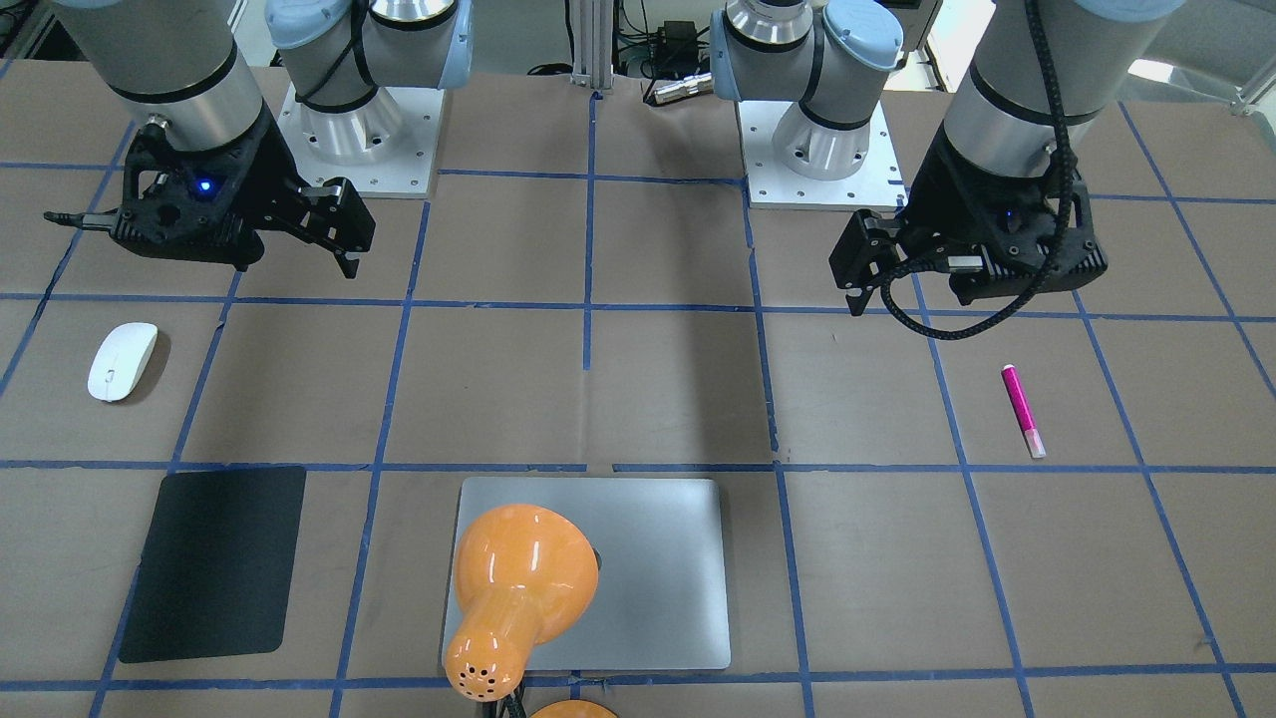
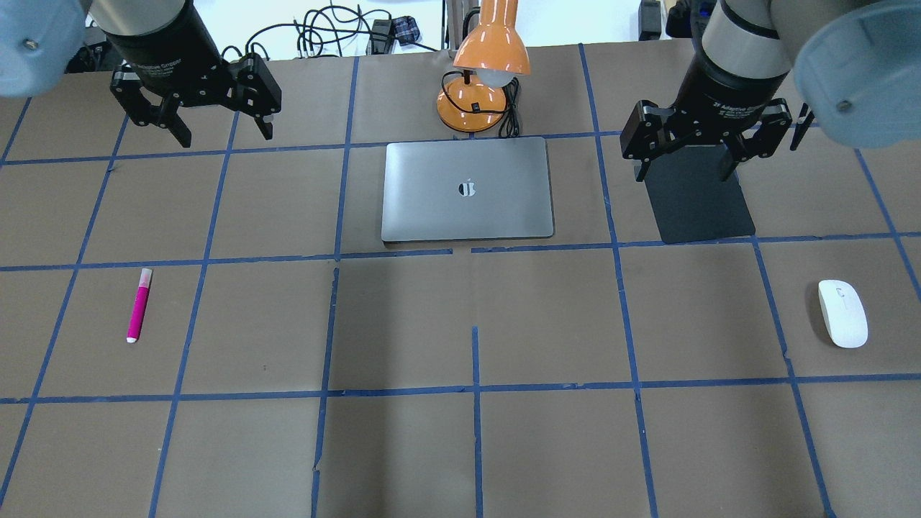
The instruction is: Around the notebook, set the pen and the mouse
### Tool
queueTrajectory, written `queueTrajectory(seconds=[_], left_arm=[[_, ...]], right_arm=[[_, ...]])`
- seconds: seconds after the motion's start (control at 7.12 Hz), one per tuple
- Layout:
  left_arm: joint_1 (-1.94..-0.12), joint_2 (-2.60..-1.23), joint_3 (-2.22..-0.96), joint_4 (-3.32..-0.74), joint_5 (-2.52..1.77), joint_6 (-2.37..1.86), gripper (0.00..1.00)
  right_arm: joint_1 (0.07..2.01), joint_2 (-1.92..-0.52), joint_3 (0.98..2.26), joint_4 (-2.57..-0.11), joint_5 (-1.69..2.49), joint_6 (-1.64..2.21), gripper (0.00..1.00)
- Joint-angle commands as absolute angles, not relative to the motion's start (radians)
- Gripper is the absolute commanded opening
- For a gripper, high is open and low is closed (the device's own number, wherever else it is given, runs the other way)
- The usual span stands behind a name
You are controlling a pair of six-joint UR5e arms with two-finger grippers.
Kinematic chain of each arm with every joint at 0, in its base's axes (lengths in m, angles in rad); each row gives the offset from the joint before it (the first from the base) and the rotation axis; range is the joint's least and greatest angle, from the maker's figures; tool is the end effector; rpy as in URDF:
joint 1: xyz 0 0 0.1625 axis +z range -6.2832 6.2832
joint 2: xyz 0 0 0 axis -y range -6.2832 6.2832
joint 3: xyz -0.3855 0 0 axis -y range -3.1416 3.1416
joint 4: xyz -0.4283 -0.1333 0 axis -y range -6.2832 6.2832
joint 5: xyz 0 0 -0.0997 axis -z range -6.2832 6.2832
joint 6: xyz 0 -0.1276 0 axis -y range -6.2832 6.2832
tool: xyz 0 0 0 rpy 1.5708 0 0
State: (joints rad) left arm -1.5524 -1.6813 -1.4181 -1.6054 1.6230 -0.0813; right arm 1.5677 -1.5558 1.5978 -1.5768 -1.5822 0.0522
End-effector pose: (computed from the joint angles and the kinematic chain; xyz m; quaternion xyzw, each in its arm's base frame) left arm -0.1161 -0.5733 0.4370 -0.0499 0.9984 -0.0046 0.0260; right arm 0.1302 -0.5292 0.3989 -0.0275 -0.9994 -0.0178 0.0061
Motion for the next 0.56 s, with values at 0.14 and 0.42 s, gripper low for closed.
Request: queueTrajectory(seconds=[0.14,0.42], left_arm=[[-1.552,-1.681,-1.419,-1.606,1.623,-0.081,1.0],[-1.51,-1.689,-1.422,-1.605,1.625,-0.077,1.0]], right_arm=[[1.568,-1.555,1.598,-1.575,-1.582,0.055,1.0],[1.56,-1.558,1.633,-1.585,-1.575,0.054,1.0]])
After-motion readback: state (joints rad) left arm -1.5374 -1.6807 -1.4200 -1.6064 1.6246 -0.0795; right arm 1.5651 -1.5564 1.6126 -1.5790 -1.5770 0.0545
